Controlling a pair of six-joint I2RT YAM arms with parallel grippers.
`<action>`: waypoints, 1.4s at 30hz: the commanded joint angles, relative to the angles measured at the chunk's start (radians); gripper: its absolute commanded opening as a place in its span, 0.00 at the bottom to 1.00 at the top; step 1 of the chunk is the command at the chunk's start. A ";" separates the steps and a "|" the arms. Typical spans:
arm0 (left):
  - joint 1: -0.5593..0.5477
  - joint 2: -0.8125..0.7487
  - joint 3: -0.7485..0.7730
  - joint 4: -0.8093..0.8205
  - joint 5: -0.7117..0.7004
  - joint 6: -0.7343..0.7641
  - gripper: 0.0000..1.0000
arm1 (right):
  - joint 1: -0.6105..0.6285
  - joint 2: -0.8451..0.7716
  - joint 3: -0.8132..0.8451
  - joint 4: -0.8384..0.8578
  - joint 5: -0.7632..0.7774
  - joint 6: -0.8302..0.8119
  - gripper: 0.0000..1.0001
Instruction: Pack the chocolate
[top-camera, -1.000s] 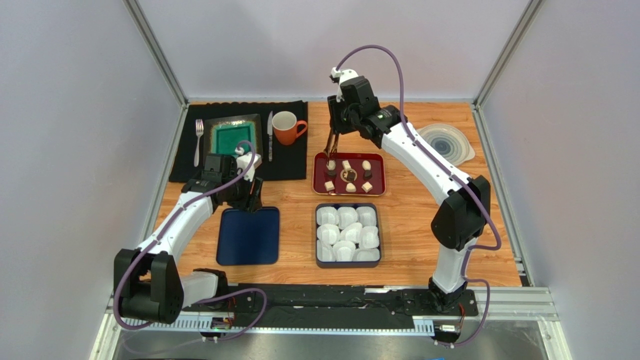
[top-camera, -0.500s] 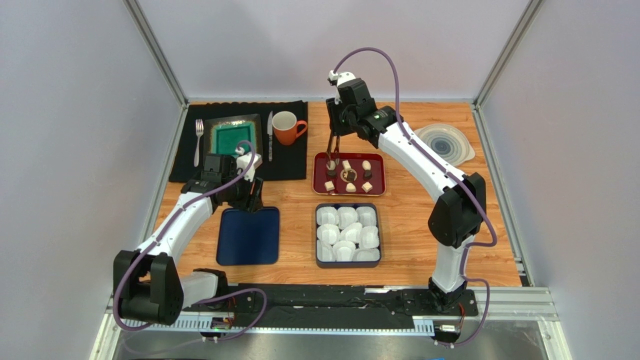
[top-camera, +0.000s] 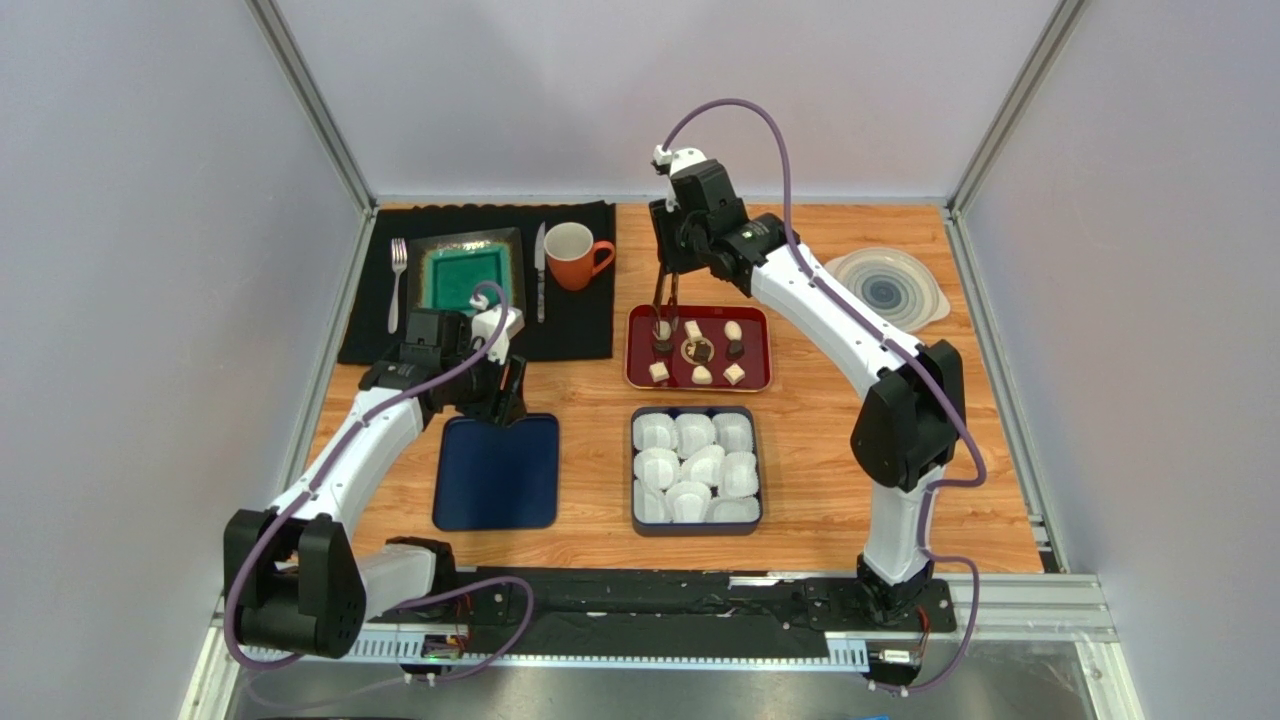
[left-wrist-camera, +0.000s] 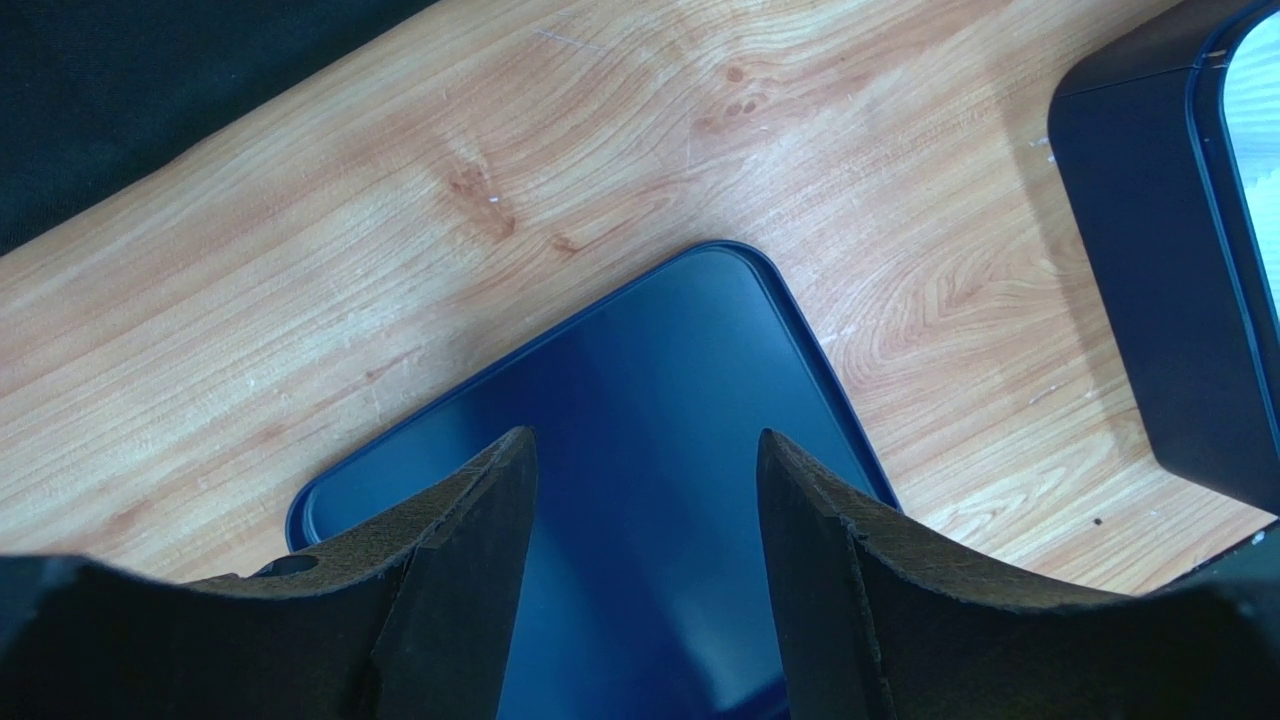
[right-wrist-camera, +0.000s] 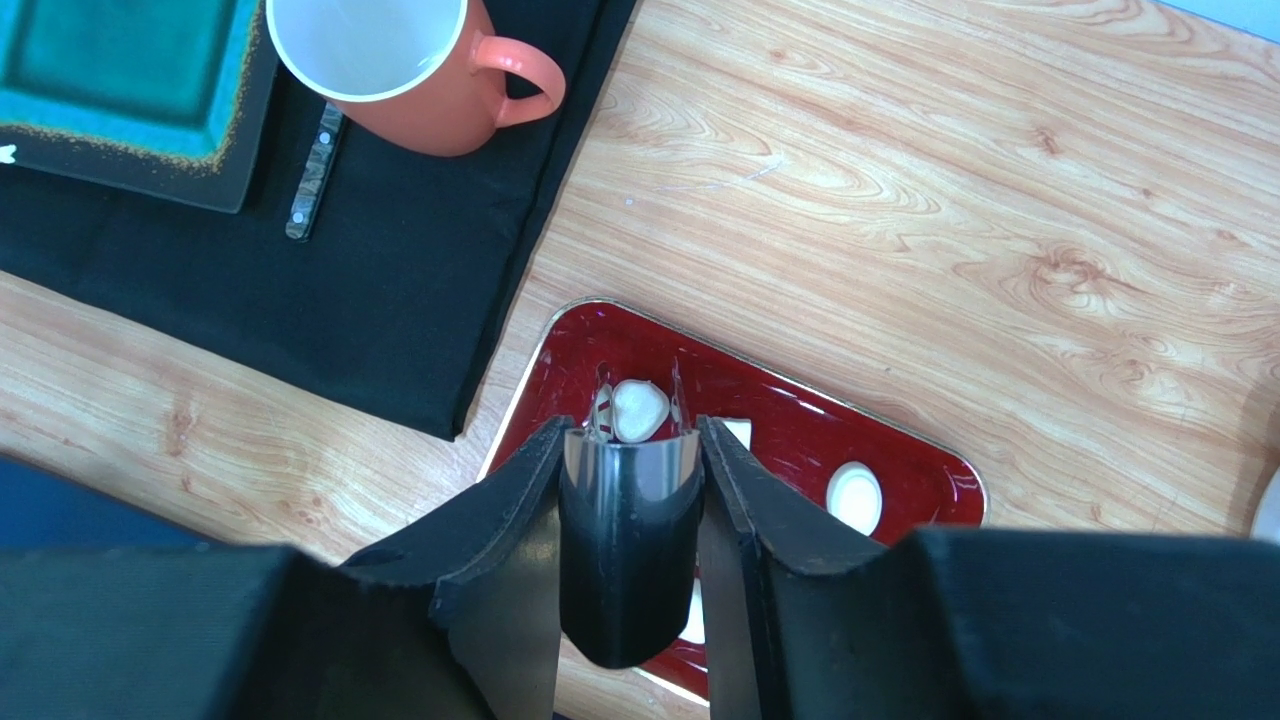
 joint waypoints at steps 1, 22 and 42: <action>0.001 -0.027 0.026 0.004 0.025 0.024 0.65 | 0.004 0.013 0.021 0.061 0.015 -0.015 0.36; 0.001 -0.033 -0.037 0.018 -0.001 0.042 0.64 | 0.003 -0.085 0.002 0.081 0.002 -0.047 0.02; 0.001 -0.024 -0.107 0.034 -0.051 0.058 0.63 | 0.204 -0.584 -0.317 -0.035 -0.072 -0.013 0.00</action>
